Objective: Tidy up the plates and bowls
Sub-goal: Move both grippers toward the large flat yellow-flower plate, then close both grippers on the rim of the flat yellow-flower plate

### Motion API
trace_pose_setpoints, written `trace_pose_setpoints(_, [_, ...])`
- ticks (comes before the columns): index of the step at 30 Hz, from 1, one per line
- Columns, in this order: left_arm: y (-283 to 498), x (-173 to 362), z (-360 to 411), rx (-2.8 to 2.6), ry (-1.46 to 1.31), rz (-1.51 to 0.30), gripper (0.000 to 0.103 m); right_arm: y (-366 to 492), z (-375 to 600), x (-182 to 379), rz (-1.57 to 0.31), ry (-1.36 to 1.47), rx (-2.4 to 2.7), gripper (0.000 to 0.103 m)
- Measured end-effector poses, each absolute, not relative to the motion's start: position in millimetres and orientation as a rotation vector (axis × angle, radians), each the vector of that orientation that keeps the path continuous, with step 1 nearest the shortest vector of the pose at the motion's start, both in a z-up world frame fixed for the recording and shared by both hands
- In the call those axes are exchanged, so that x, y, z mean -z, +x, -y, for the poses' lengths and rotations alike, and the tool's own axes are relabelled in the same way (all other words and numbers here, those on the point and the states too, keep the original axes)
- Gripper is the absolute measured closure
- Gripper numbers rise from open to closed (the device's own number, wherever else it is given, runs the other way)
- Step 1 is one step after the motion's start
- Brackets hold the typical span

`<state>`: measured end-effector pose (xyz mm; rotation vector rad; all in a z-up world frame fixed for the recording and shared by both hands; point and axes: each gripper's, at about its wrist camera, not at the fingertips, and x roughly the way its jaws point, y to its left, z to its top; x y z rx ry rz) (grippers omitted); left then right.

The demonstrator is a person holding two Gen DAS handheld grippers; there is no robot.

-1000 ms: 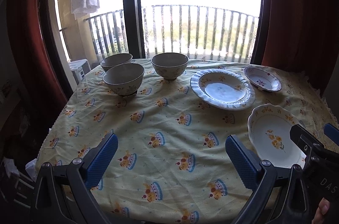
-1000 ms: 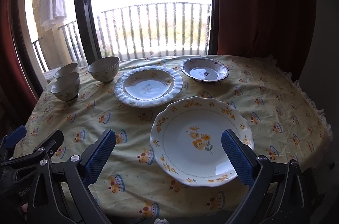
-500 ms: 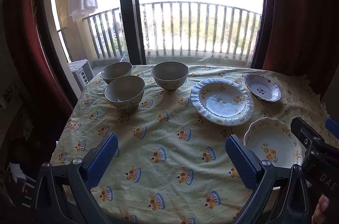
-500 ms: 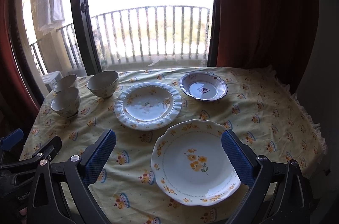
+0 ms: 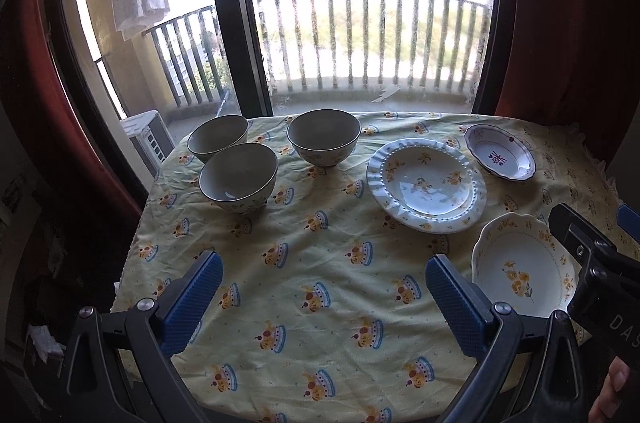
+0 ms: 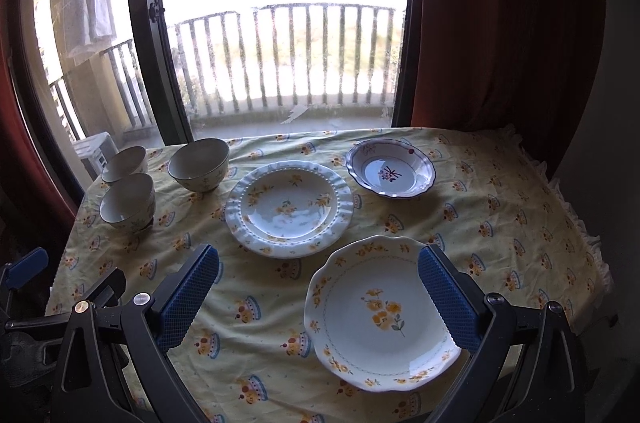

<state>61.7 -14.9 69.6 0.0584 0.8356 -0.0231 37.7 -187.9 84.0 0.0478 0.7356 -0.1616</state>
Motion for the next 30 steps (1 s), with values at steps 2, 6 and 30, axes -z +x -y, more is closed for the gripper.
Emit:
trace_pose_setpoints(2, [66, -67, 11, 0.049, 0.042, -0.856, 0.001, 40, 184, -82, -0.750, 0.054, 0.175, 0.002])
trace_pose_setpoints(6, [74, -64, 6, 0.080, 0.043, -0.872, 0.001, 42, 179, -81, -0.764, 0.065, 0.208, 0.002])
trace_pose_setpoints(30, [121, -46, 36, 0.218, 0.040, -0.975, 0.002, 69, 206, -69, -0.837, 0.111, 0.337, 0.002])
